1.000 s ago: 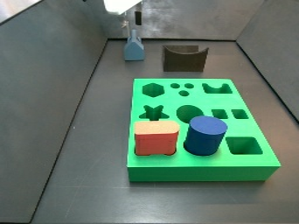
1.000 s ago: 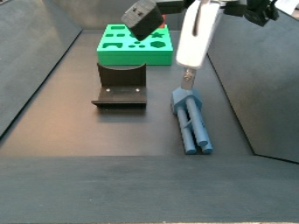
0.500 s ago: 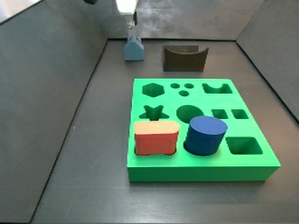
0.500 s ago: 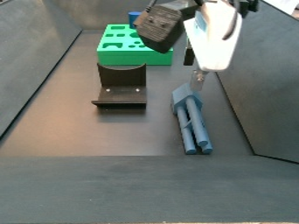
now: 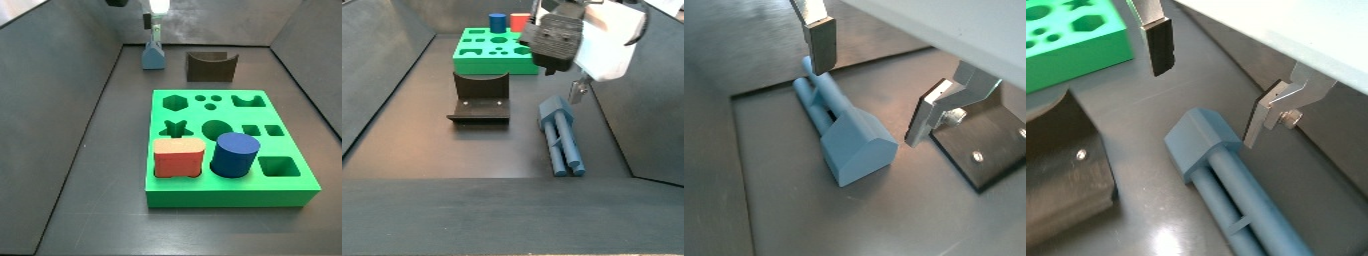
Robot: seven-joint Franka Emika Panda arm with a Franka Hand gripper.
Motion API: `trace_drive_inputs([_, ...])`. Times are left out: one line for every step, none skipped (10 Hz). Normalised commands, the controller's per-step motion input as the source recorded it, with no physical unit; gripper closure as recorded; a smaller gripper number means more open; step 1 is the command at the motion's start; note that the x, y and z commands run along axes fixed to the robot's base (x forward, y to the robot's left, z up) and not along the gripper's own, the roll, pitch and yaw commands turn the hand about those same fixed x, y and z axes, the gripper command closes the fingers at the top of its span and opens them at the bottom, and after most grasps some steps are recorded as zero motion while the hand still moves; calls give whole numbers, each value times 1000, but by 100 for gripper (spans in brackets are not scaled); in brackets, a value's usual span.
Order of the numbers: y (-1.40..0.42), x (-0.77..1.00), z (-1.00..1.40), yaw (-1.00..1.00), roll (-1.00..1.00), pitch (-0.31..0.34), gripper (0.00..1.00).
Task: Pick up the 3 prong object. Move up. Rotate the 3 prong object. Place the 3 prong object on the fixture. Regrasp the 3 prong object. Move to above the board. Insert the 3 prong object.
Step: Rotate the 3 prong object.
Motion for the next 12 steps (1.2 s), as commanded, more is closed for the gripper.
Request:
trace_drive_inputs([6, 36, -44, 1000, 3, -2, 0])
trace_drive_inputs([6, 36, -44, 1000, 4, -2, 0])
trace_drive_inputs([6, 36, -44, 1000, 4, -2, 0])
trace_drive_inputs([6, 36, -44, 1000, 4, -2, 0])
trace_drive_inputs([6, 36, -44, 1000, 4, -2, 0])
trace_drive_inputs([6, 36, -44, 1000, 5, -3, 0])
trace_drive_inputs([5, 36, -44, 1000, 5, -3, 0])
trace_drive_inputs([5, 36, -44, 1000, 6, -3, 0])
trace_drive_inputs([5, 36, -44, 1000, 6, -4, 0])
trace_drive_inputs([5, 36, -44, 1000, 7, -4, 0])
trace_drive_inputs([5, 36, -44, 1000, 8, -4, 0])
trace_drive_inputs([5, 36, -43, 1000, 9, -5, 0])
